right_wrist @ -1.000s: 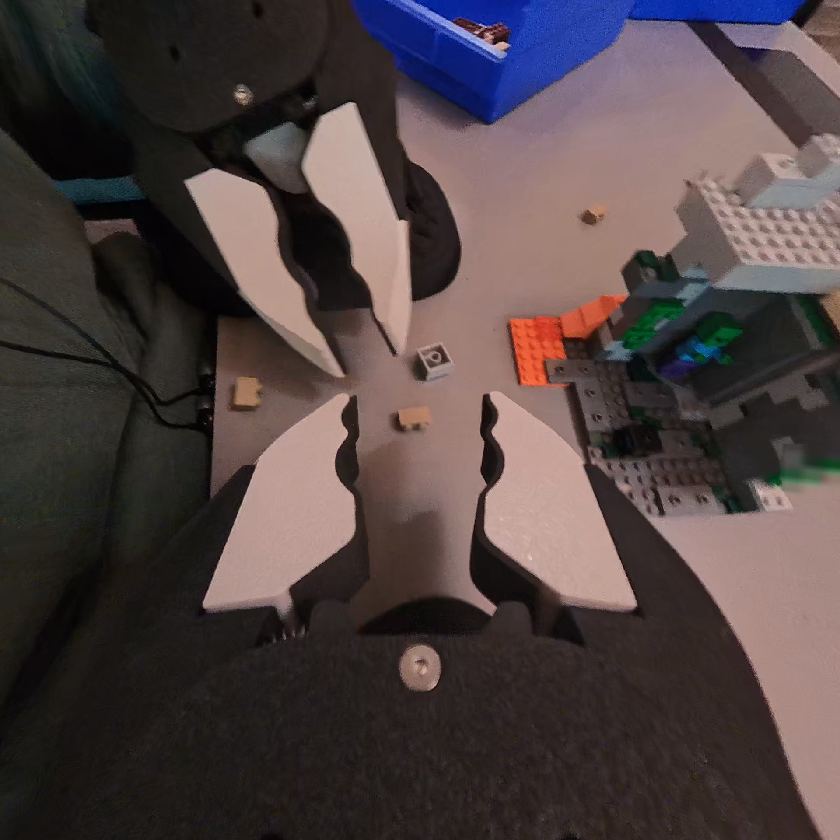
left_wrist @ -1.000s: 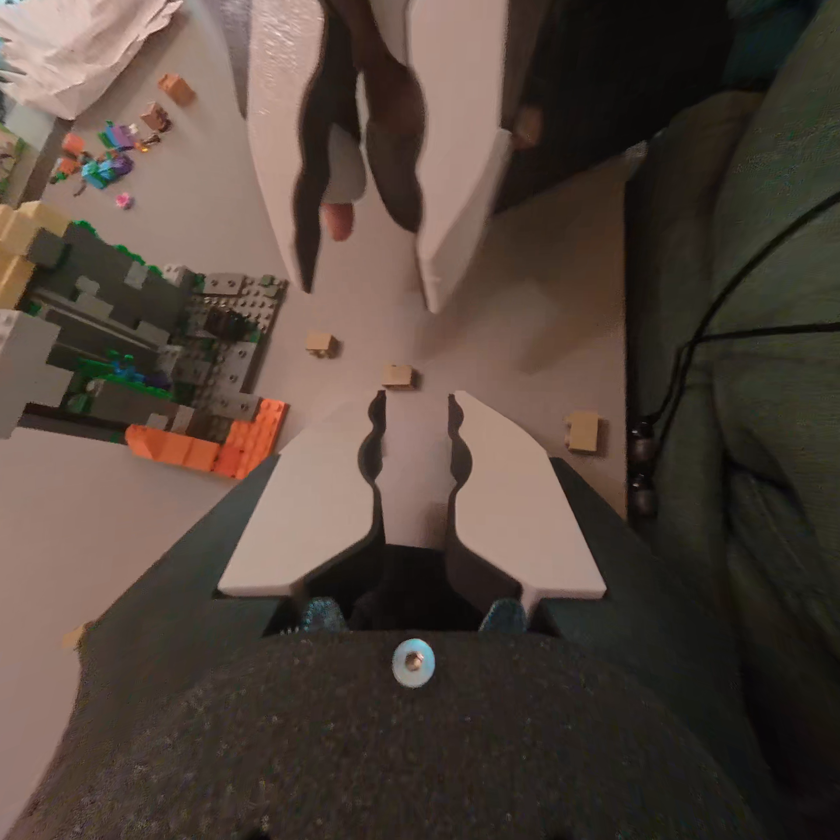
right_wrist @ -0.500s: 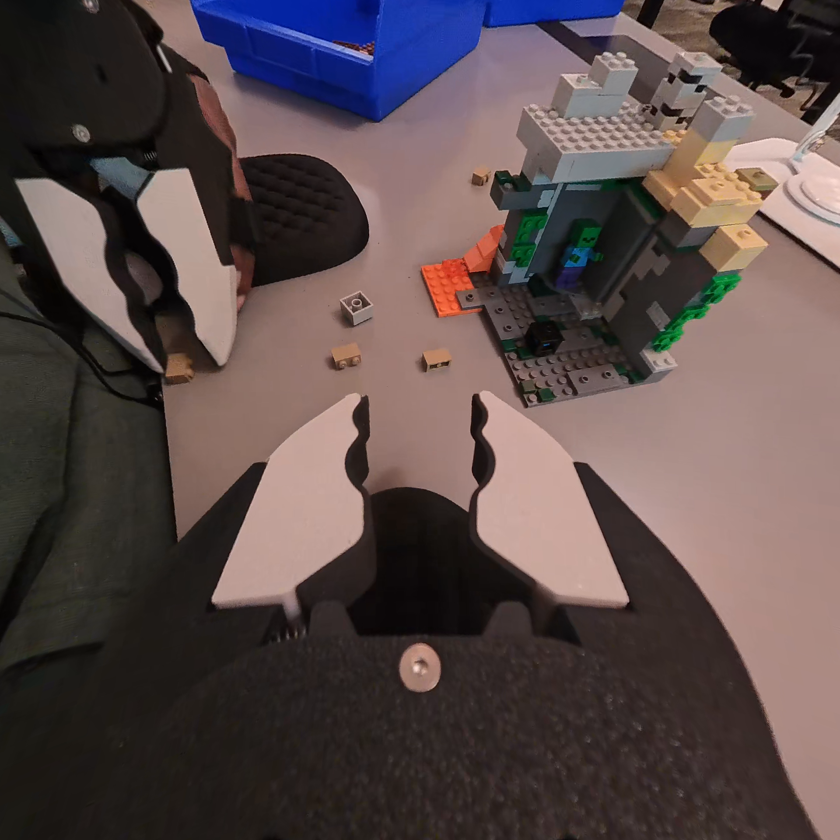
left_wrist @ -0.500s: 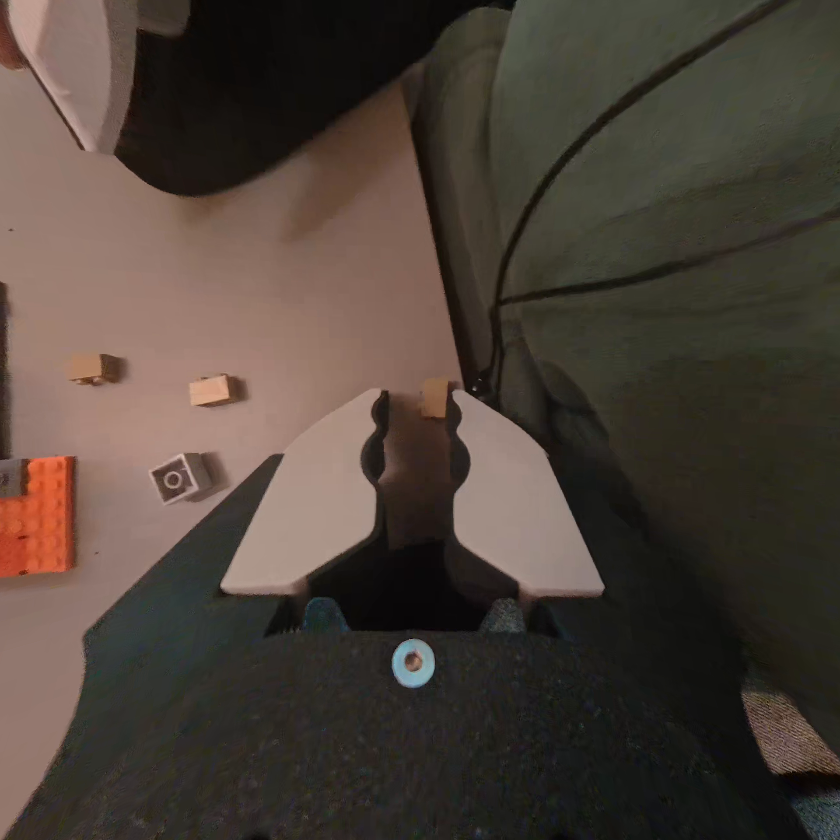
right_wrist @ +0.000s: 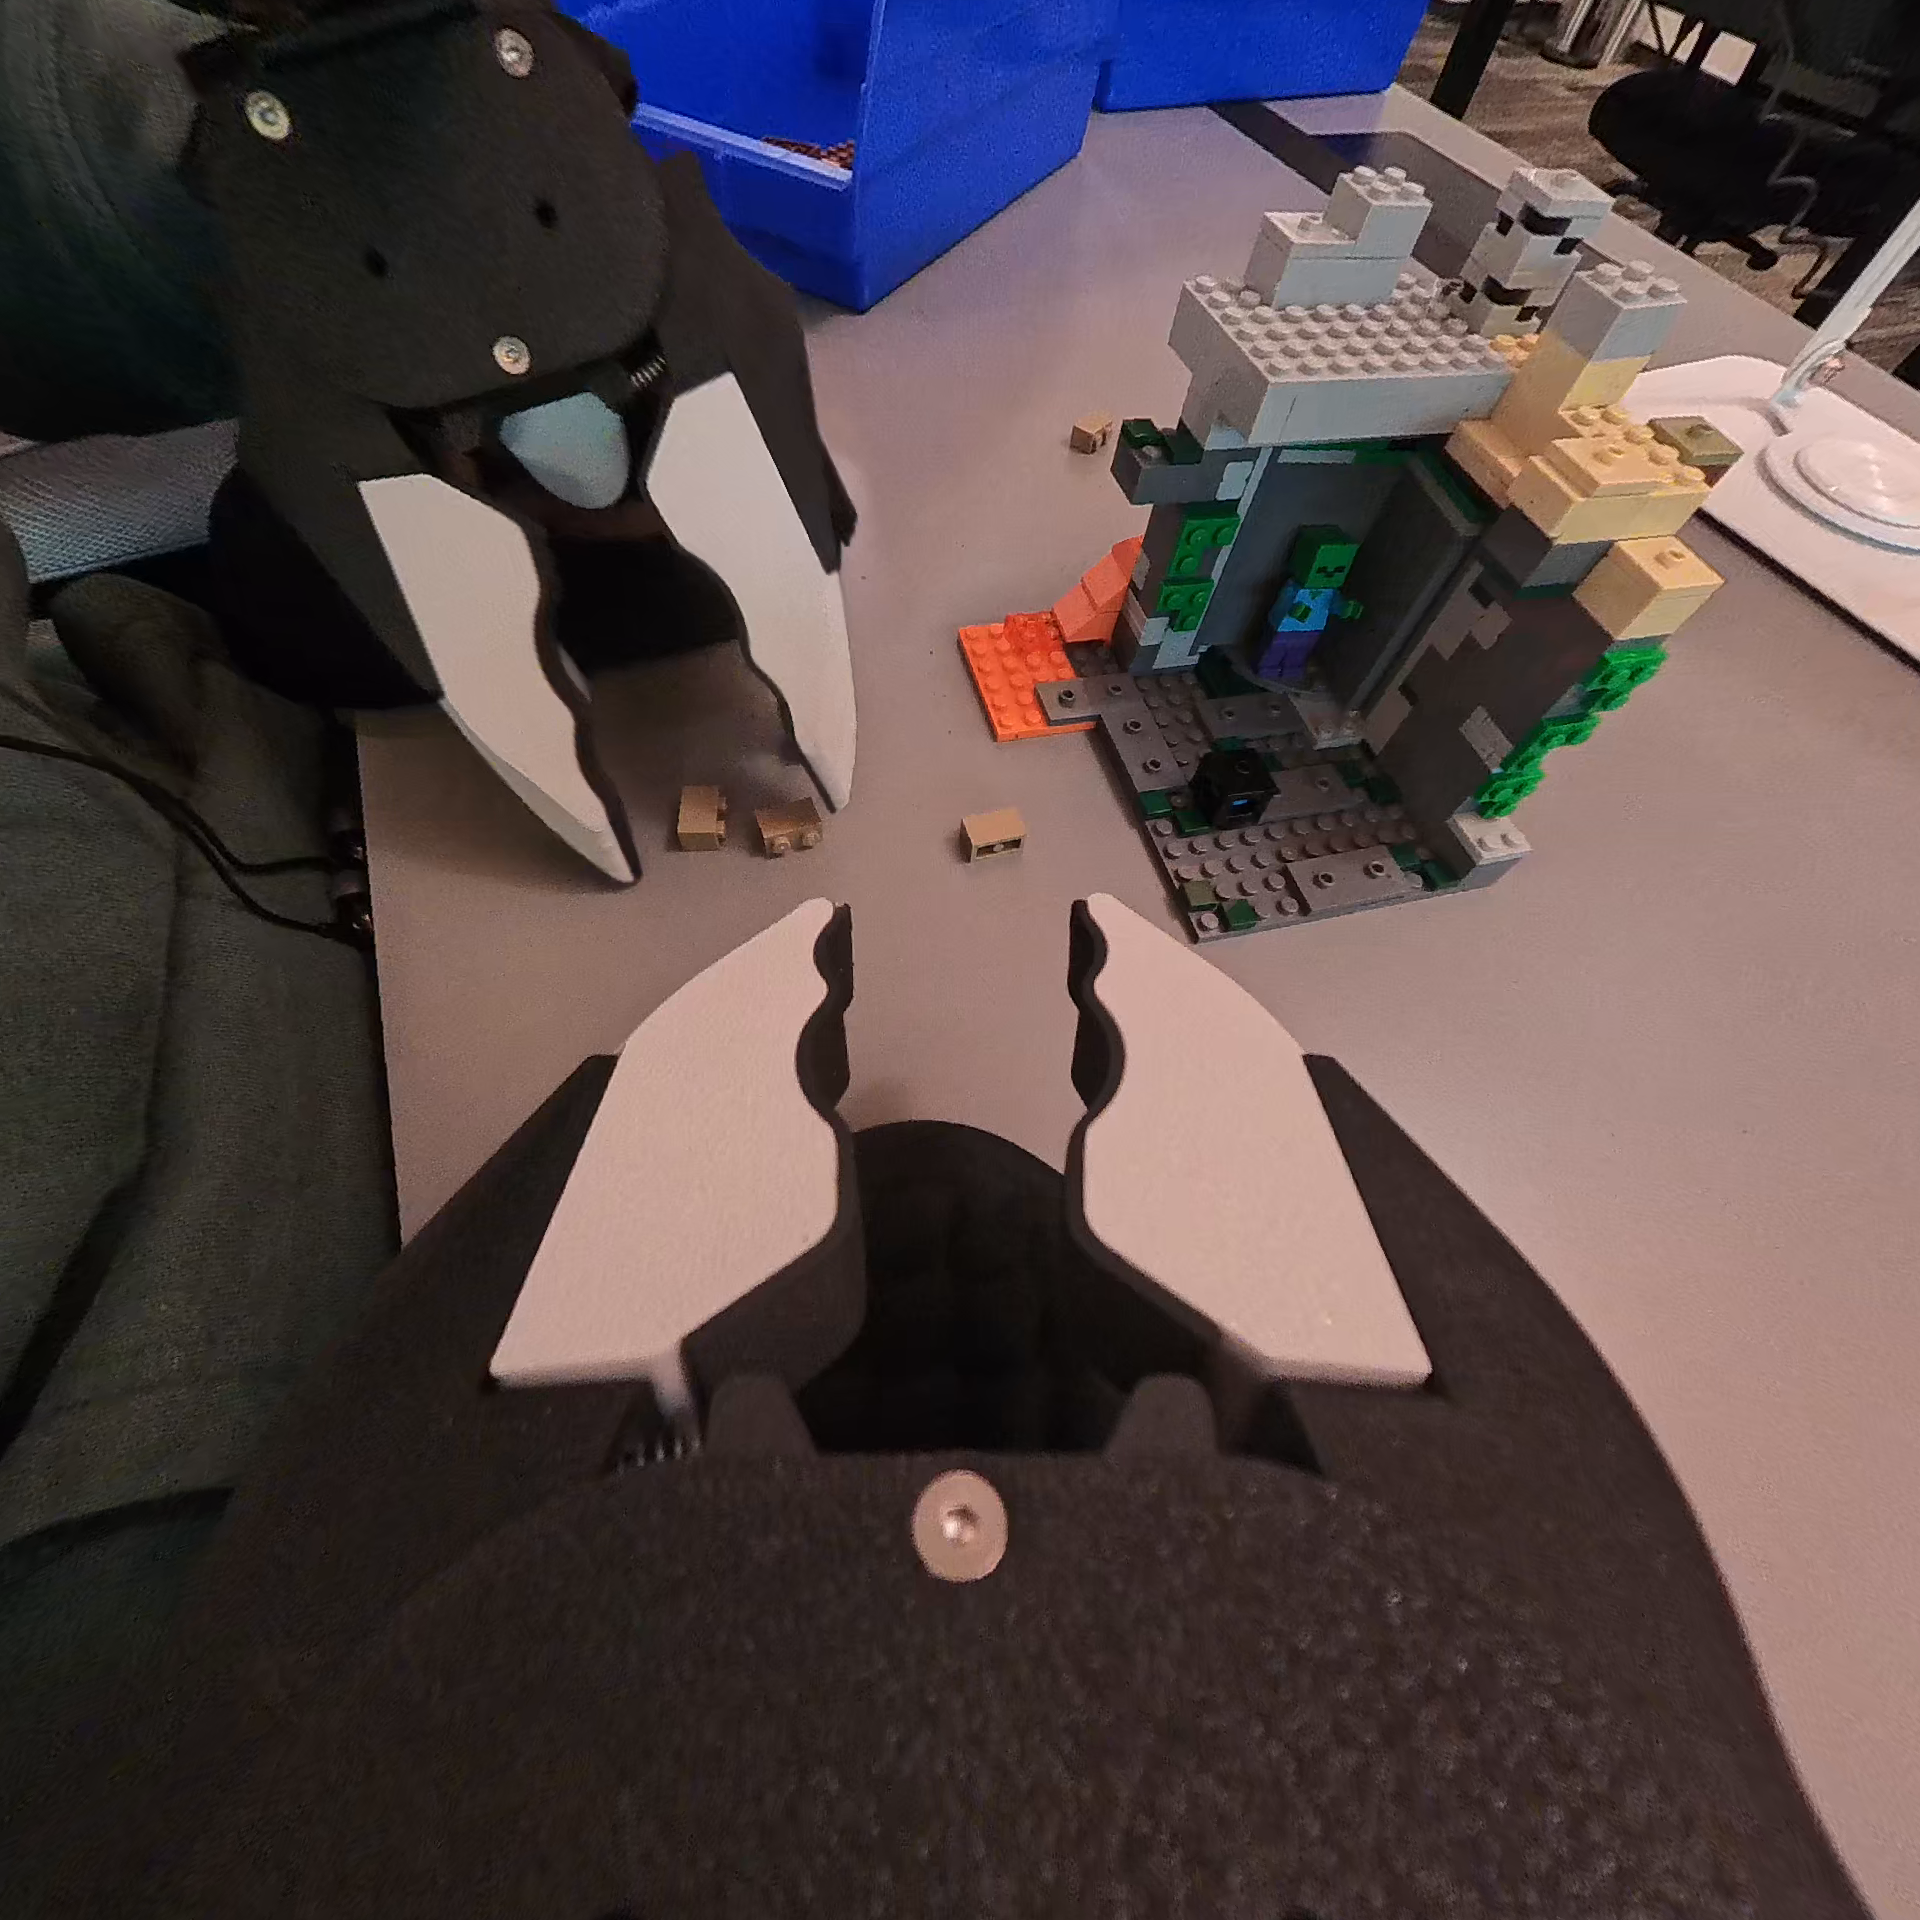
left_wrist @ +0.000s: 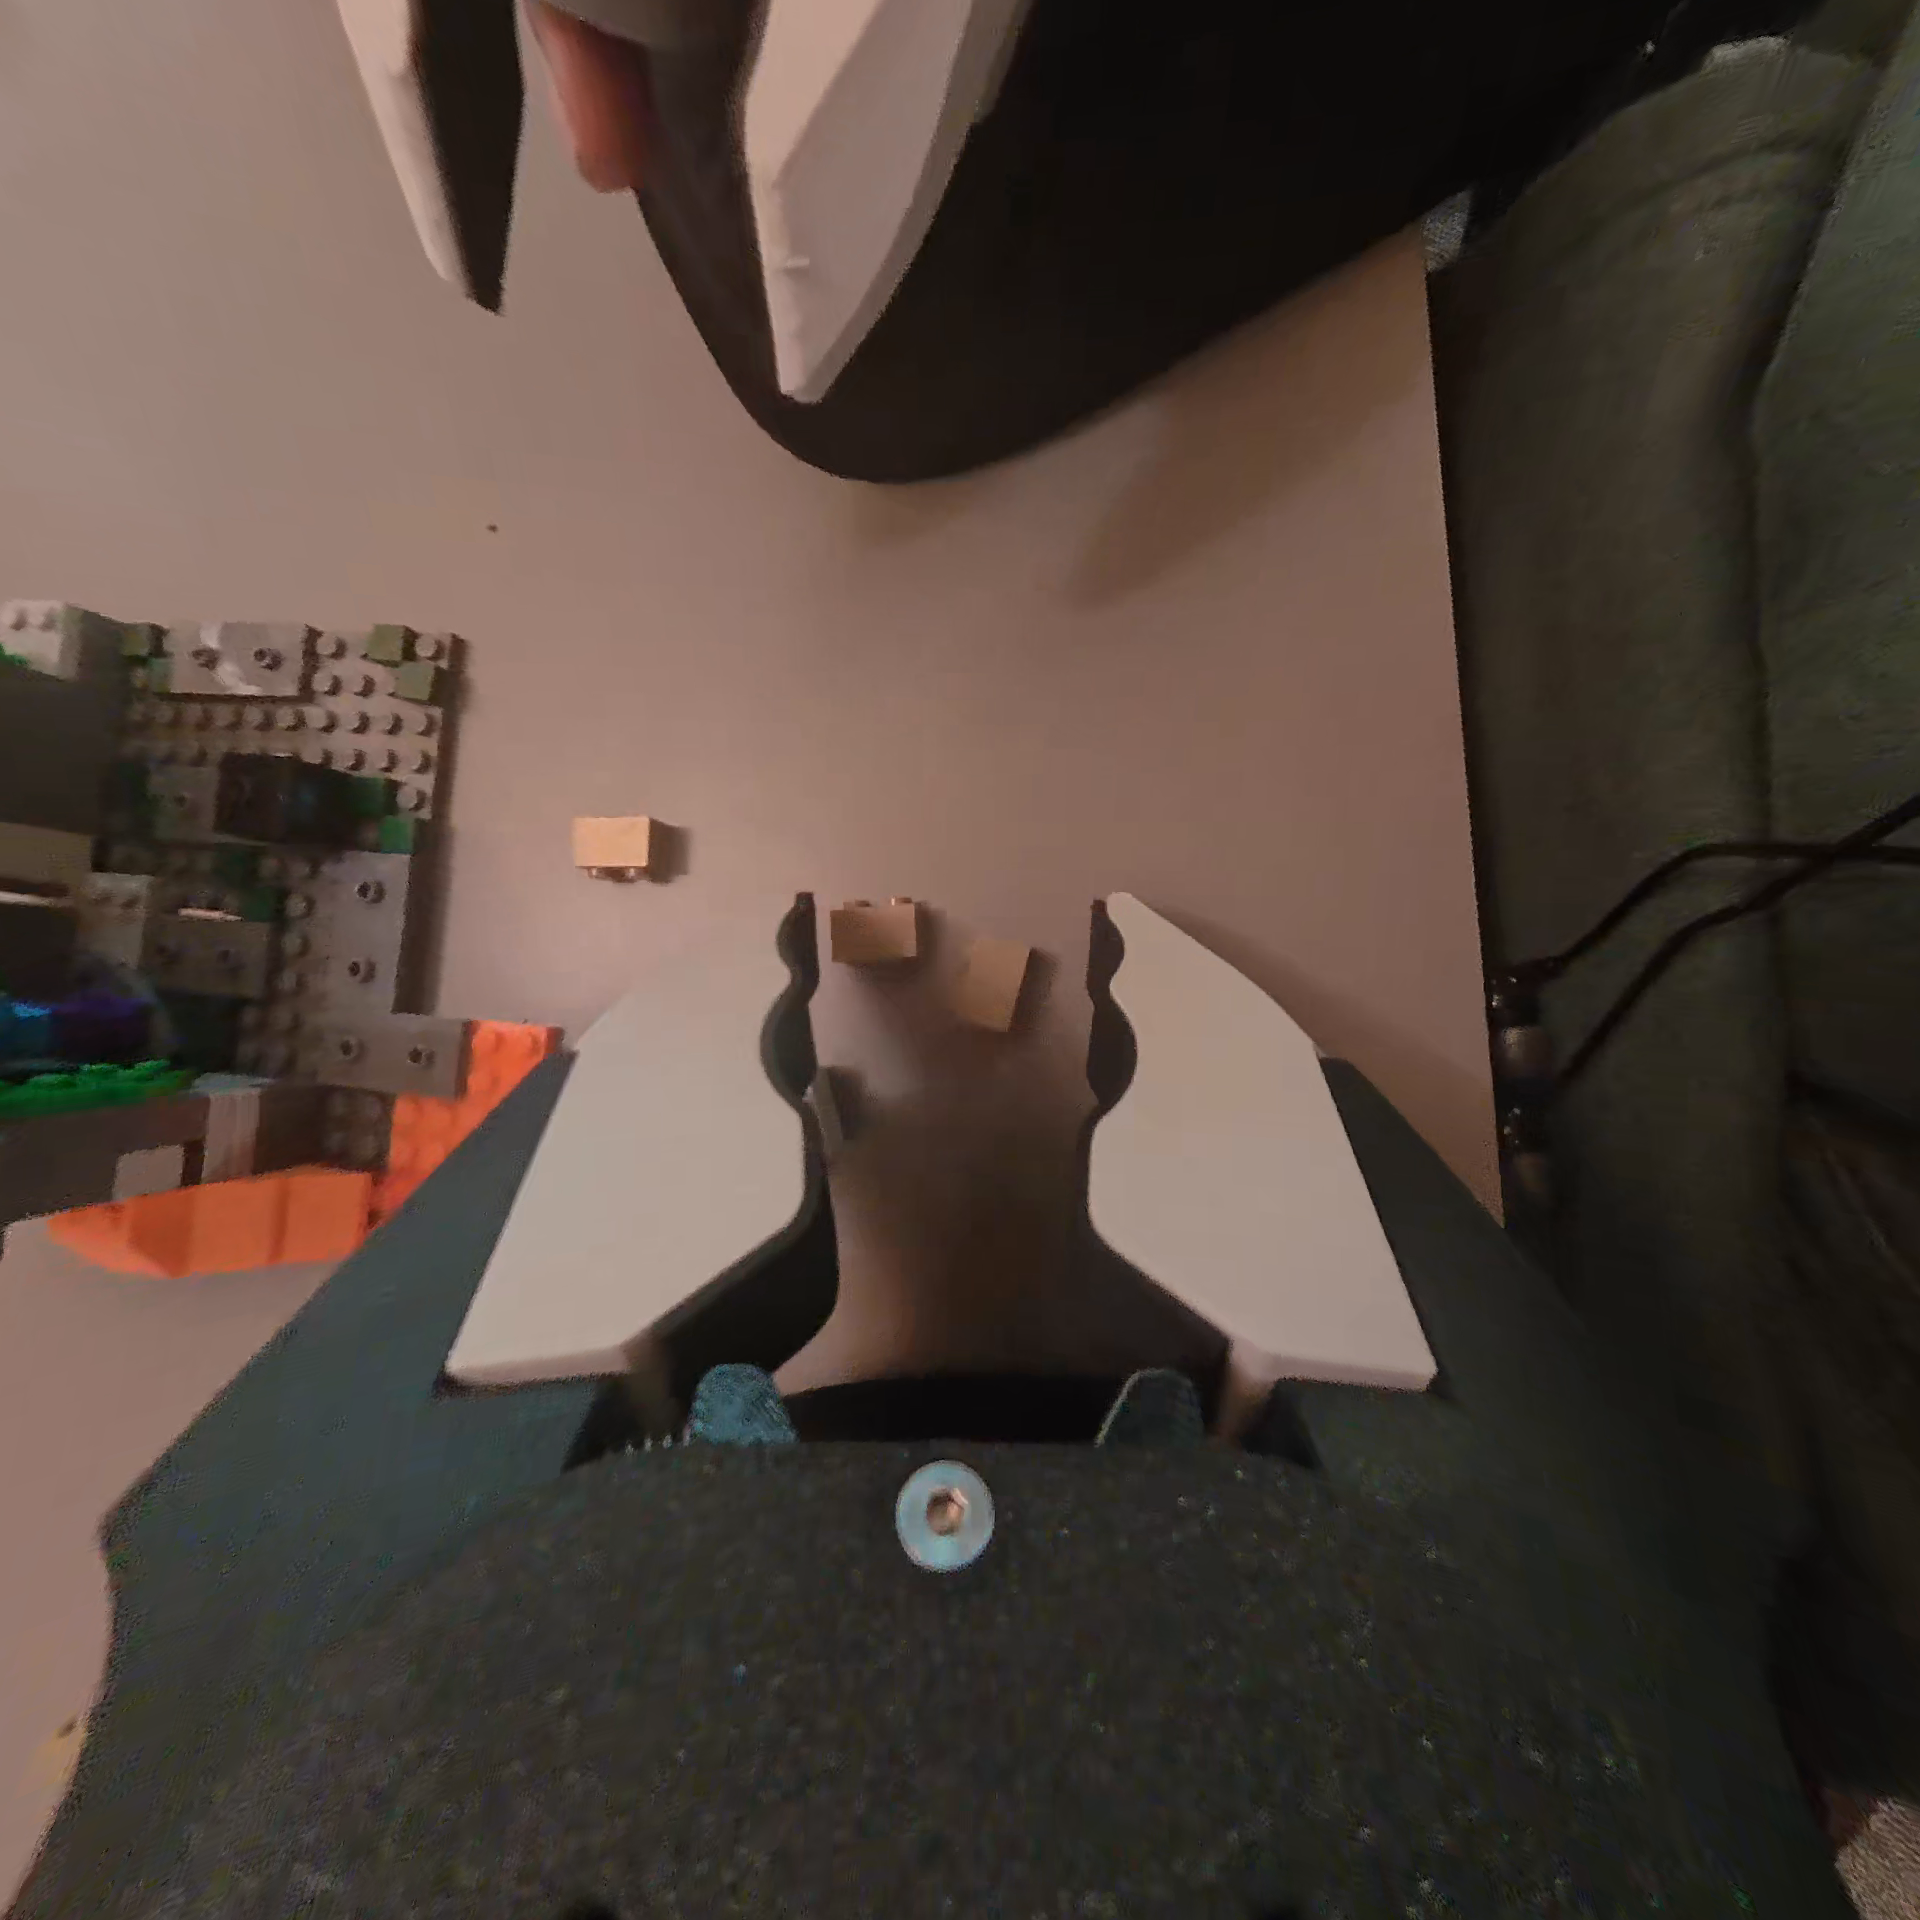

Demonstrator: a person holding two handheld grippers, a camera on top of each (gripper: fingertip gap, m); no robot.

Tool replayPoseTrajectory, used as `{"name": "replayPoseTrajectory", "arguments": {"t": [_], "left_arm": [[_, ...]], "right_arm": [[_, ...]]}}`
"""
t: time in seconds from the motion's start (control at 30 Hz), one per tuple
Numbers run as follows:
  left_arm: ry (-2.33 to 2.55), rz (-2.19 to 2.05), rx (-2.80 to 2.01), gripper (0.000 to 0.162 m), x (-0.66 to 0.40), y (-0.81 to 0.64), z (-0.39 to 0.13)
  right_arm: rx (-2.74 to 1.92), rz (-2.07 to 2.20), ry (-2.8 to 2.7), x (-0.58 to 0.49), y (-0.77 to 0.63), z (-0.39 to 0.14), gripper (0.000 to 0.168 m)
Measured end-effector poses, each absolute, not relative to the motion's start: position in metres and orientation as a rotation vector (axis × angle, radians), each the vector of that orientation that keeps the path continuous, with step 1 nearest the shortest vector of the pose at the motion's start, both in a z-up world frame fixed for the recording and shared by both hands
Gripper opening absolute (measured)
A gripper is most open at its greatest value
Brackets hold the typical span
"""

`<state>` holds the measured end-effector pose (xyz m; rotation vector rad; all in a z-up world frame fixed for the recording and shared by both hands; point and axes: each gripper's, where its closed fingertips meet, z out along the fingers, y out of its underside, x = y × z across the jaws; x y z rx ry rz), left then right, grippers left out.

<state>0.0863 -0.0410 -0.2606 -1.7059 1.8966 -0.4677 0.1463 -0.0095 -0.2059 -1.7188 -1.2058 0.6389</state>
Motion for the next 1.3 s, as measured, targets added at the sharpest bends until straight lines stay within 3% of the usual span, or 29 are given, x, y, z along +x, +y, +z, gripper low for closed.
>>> {"name": "replayPoseTrajectory", "arguments": {"t": [0.3, 0.57, 0.73, 1.0, 1.13, 1.3], "left_arm": [[1.989, -0.397, -1.663, 0.008, 0.082, -0.024, -0.264], [1.948, -0.357, -1.604, 0.008, 0.084, -0.023, -0.258], [1.728, -0.375, -1.633, 0.008, 0.063, -0.006, -0.212], [1.115, 0.197, -2.026, 0.008, -0.158, 0.077, -0.135], [0.898, 0.324, -2.248, 0.026, -0.247, 0.083, -0.153], [0.817, 0.24, -2.27, 0.054, -0.253, 0.077, -0.171]], "right_arm": [[-1.704, 0.638, -1.189, 0.148, -0.01, -0.203, 0.038], [-1.699, 0.642, -1.182, 0.148, -0.01, -0.203, 0.037], [-1.699, 0.644, -1.177, 0.149, -0.009, -0.202, 0.036], [-1.698, 0.65, -1.185, 0.147, -0.009, -0.203, 0.036], [-1.696, 0.65, -1.181, 0.147, -0.009, -0.202, 0.035], [-1.704, 0.651, -1.177, 0.147, -0.008, -0.203, 0.035]]}}
